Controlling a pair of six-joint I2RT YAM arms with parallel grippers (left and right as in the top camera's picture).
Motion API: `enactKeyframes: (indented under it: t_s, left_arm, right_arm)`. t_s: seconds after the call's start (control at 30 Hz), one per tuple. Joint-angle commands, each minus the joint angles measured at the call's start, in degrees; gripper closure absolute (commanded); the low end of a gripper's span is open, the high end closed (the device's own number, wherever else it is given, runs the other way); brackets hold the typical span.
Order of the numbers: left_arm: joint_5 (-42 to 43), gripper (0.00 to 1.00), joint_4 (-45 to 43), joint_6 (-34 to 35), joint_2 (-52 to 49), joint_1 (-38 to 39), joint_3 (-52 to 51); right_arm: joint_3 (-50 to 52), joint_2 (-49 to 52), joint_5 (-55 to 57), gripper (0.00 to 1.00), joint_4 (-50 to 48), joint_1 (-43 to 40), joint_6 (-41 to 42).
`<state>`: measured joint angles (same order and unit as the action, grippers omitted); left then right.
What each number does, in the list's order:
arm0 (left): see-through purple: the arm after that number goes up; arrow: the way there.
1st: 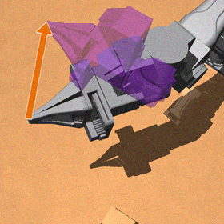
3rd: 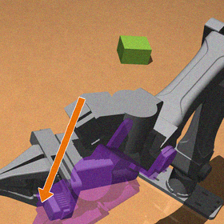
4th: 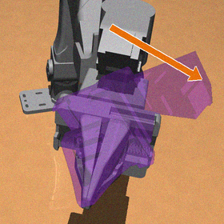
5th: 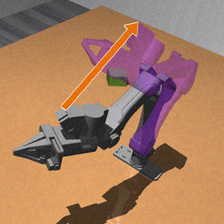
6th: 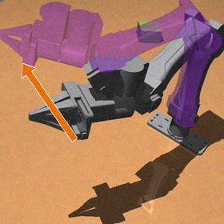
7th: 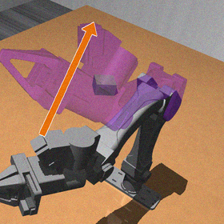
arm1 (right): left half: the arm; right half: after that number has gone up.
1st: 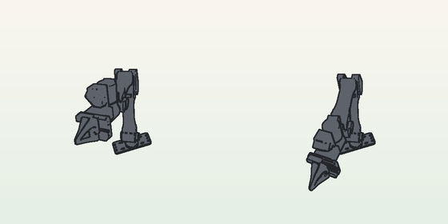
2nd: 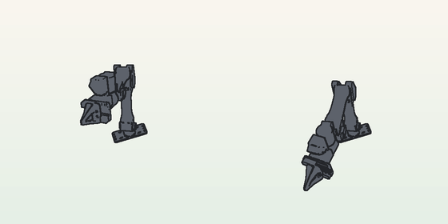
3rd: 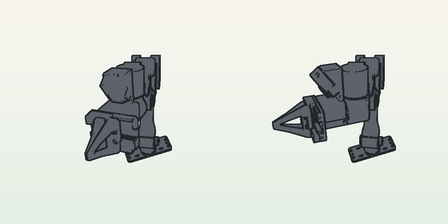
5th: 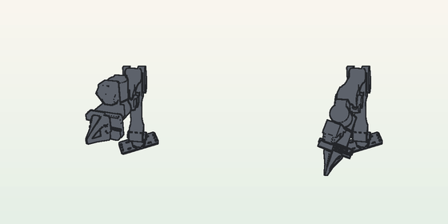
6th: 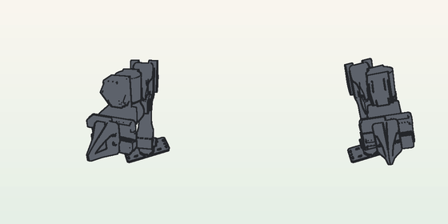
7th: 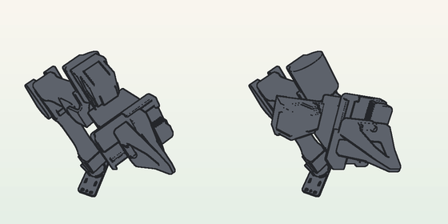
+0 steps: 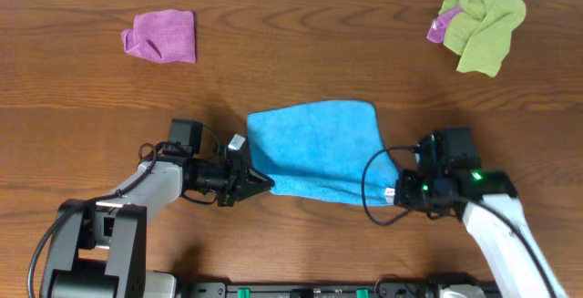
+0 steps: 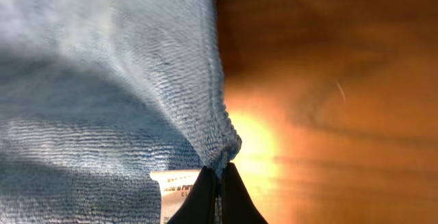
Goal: Fold the cloth
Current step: 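Lift both near corners and fold them forward over the far half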
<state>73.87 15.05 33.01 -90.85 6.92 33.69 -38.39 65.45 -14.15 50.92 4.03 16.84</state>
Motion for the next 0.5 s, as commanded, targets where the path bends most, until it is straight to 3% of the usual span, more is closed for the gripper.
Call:
enactKeyframes:
  t_s: [0.0, 0.23, 0.47]
  left_arm:
    - [3.5, 0.94, 0.5, 0.0, 0.2, -0.2, 1.1]
    - [3.7, 0.94, 1.6, 1.6, 0.2, -0.2, 1.1]
    - [0.5, 0.94, -1.5, 6.5, 0.2, -0.2, 1.1]
  right_arm:
    - [0.1, -3.8, 0.9, 0.99, 2.1, 0.0, 1.6]
    - [0.1, -7.8, 0.8, 0.99, 4.0, 0.0, 2.4]
    - [0.1, -7.5, 2.5, 0.99, -7.2, 0.1, 2.4]
